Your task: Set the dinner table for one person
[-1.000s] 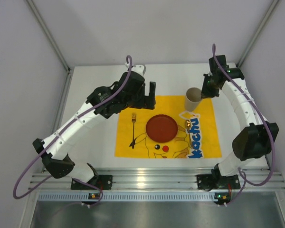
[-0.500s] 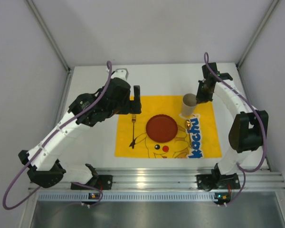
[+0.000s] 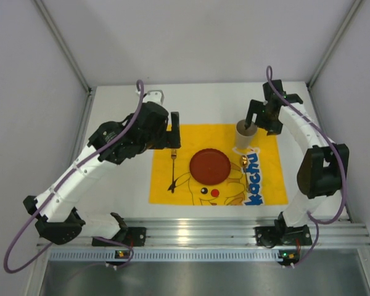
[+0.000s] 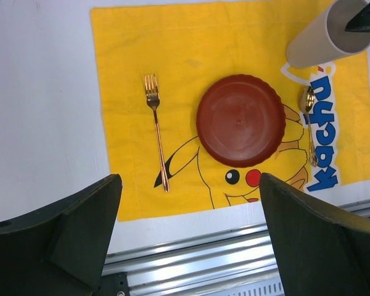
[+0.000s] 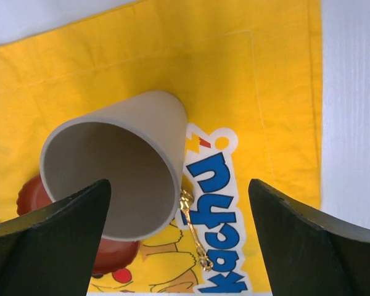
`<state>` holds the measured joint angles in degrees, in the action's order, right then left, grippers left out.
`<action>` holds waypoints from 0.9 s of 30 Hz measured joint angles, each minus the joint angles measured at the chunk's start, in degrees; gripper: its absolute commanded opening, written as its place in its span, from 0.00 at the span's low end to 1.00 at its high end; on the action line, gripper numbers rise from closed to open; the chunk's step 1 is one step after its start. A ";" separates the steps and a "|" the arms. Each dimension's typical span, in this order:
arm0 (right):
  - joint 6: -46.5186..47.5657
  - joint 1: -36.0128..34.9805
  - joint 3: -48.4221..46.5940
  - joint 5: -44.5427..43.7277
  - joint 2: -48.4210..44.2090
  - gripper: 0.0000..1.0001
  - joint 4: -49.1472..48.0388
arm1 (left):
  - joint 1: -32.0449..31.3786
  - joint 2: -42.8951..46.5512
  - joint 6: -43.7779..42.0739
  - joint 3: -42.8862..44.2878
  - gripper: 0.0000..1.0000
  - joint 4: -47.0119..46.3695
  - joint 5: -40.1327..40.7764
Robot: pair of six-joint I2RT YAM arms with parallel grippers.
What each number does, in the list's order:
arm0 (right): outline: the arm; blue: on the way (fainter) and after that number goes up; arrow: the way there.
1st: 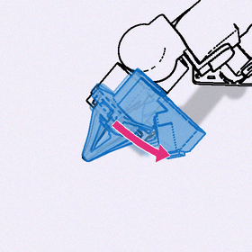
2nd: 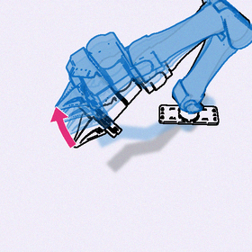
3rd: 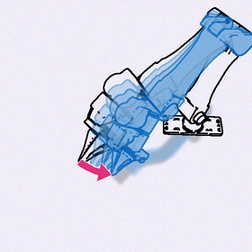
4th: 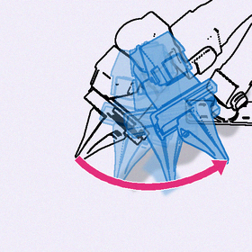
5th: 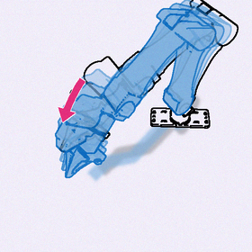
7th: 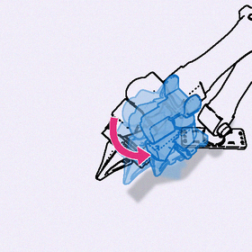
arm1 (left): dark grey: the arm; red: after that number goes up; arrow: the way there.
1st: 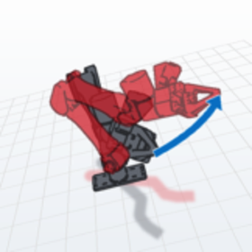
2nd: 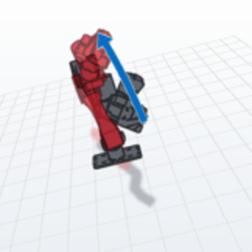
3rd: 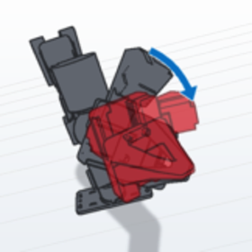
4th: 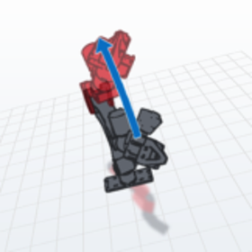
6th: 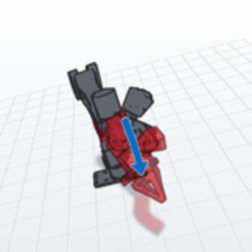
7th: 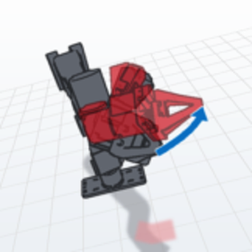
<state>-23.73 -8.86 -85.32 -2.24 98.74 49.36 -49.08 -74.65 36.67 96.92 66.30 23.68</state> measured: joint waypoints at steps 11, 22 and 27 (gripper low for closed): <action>0.63 -0.33 -2.99 5.66 -17.03 1.00 0.83 | 1.16 -1.70 -0.59 0.04 0.98 -0.09 3.61; -5.44 -5.33 32.79 20.52 -57.53 1.00 -16.09 | 1.22 2.08 -1.86 -11.50 0.97 -8.44 15.96; -8.22 -5.40 40.52 17.86 -73.16 1.00 -12.79 | 1.20 22.08 -5.81 -37.27 0.98 -27.89 19.82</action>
<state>-31.94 -14.26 -44.80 15.62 25.58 36.58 -47.88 -52.58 30.85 59.66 38.41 43.51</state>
